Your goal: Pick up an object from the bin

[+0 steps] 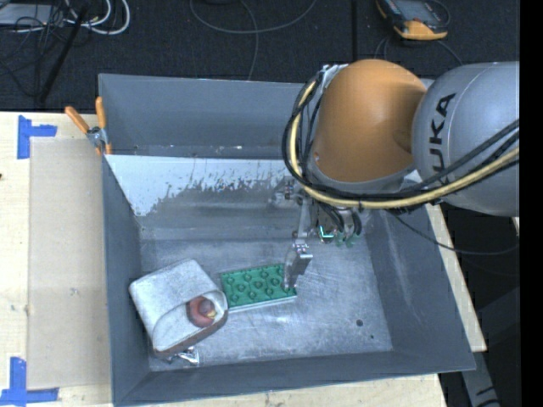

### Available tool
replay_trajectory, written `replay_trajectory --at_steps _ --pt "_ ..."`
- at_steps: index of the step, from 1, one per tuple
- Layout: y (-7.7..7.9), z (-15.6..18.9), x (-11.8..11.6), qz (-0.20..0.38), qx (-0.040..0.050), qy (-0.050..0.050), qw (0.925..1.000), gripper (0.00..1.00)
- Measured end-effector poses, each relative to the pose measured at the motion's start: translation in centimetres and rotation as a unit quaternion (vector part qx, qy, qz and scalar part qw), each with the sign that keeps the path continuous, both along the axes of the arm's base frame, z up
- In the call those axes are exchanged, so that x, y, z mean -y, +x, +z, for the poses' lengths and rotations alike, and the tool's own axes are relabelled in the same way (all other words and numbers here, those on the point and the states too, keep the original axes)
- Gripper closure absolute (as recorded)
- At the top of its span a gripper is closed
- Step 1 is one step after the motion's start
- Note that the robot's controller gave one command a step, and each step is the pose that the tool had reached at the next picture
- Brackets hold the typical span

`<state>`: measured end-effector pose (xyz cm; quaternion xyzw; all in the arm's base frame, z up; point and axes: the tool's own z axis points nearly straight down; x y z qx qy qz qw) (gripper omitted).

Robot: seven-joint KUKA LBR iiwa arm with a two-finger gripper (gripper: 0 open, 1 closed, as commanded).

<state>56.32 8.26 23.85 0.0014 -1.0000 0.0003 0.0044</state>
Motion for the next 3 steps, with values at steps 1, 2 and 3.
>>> replay_trajectory --at_steps 1,2,3 --pt "-1.2 -16.3 1.0 0.134 0.0008 0.001 0.991 0.0" --pt "-1.0 -15.9 1.0 0.132 0.0049 0.001 0.9913 1.0" --pt "-3.5 -2.9 -1.6 0.109 0.0075 0.002 0.9941 1.0"
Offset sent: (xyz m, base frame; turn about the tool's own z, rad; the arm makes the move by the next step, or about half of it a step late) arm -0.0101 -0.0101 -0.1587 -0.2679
